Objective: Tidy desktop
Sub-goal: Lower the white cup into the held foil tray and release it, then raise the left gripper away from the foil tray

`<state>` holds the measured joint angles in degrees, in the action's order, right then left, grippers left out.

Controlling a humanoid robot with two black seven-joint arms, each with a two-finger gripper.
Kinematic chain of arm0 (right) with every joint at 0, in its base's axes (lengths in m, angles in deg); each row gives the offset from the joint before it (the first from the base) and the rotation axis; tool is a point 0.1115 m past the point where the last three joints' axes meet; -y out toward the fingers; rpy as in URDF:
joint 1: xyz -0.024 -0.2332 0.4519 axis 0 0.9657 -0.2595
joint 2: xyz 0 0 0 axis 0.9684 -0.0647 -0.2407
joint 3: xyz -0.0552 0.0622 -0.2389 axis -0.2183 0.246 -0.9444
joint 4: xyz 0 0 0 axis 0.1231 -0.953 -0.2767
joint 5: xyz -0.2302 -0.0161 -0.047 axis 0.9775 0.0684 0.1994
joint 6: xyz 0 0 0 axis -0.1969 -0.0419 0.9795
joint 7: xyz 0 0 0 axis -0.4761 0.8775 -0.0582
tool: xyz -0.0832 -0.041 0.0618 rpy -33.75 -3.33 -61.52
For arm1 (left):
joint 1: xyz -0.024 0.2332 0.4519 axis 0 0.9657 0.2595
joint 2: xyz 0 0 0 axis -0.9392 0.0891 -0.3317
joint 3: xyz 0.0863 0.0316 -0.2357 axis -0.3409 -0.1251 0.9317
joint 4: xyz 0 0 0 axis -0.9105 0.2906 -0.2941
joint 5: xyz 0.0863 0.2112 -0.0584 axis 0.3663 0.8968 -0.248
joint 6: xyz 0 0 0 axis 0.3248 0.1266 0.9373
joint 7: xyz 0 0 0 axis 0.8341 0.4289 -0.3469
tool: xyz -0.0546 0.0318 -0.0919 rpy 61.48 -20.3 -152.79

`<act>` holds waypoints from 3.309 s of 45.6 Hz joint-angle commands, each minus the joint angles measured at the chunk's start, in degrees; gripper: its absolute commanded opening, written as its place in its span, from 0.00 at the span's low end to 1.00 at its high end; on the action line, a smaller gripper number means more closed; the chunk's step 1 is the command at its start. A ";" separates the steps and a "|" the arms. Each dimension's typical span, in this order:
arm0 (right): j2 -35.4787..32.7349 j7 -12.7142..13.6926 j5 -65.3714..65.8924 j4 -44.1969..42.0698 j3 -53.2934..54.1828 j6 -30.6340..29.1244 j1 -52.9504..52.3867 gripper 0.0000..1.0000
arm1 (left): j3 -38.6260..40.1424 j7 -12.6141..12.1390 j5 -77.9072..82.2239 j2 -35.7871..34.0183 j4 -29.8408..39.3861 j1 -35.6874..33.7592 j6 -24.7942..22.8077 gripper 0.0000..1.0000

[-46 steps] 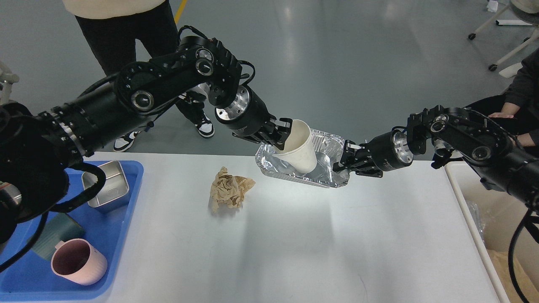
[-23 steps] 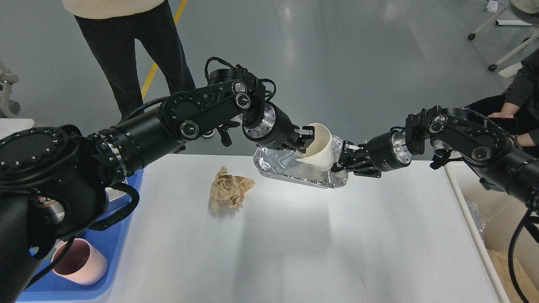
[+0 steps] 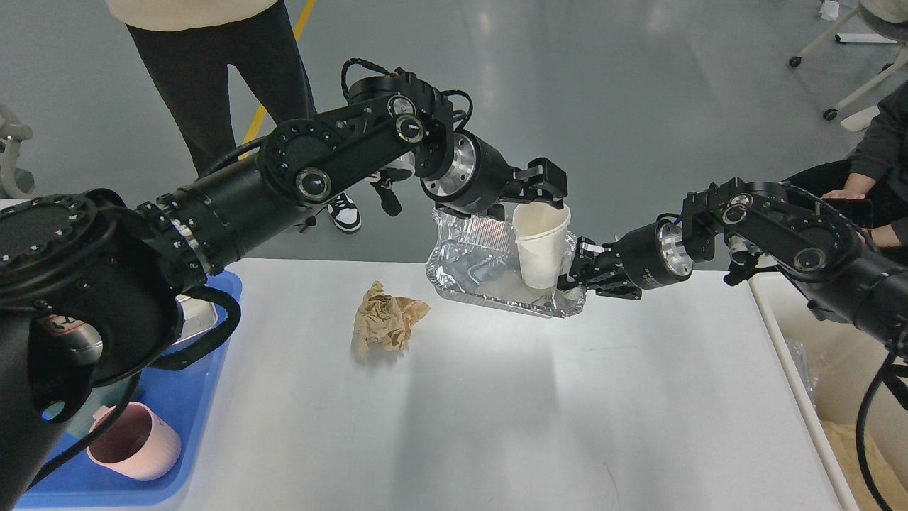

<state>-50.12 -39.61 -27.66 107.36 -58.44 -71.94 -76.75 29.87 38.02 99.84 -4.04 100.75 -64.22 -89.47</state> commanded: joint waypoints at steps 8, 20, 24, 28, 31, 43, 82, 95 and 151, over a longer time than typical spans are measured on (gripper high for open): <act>-0.09 0.00 0.00 -0.09 0.00 -0.07 0.00 0.00 | 3.80 -0.76 -2.69 -0.10 0.00 -6.40 0.14 0.97; -0.18 -0.09 0.00 -0.09 0.00 0.10 0.09 0.00 | 4.59 -0.93 -8.23 -1.15 0.53 -8.42 0.49 0.96; -0.18 -0.09 0.00 -0.09 0.00 0.10 0.09 0.00 | 4.94 -0.84 -8.32 -1.59 0.71 -8.68 3.47 0.96; -0.18 -0.09 0.00 -0.09 0.00 0.10 0.09 0.00 | 4.94 -1.11 -8.41 -2.11 0.71 -9.91 5.59 0.97; -0.18 -0.09 0.00 -0.09 0.00 0.10 0.09 0.00 | 5.21 -1.28 -9.02 -3.08 0.97 -10.62 4.37 0.97; -0.18 -0.09 0.00 -0.09 0.00 0.01 0.09 0.00 | 5.65 -1.72 -9.55 -12.65 15.81 -9.92 1.54 0.96; 0.17 0.00 0.09 0.00 0.00 0.10 0.27 0.00 | -7.45 4.85 -23.61 -88.77 52.92 1.24 -16.45 0.86; 0.44 0.09 0.09 0.00 0.00 0.19 0.18 0.00 | -18.25 27.62 -18.87 -92.38 49.92 4.32 -16.45 0.87; -0.35 0.09 0.00 1.67 0.09 0.28 0.44 0.00 | -27.23 25.52 -17.29 -56.89 40.45 18.82 27.38 0.92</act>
<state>-50.01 -39.53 -27.60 108.52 -58.35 -71.68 -76.54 2.34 63.67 81.38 -70.00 146.80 -49.37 -66.25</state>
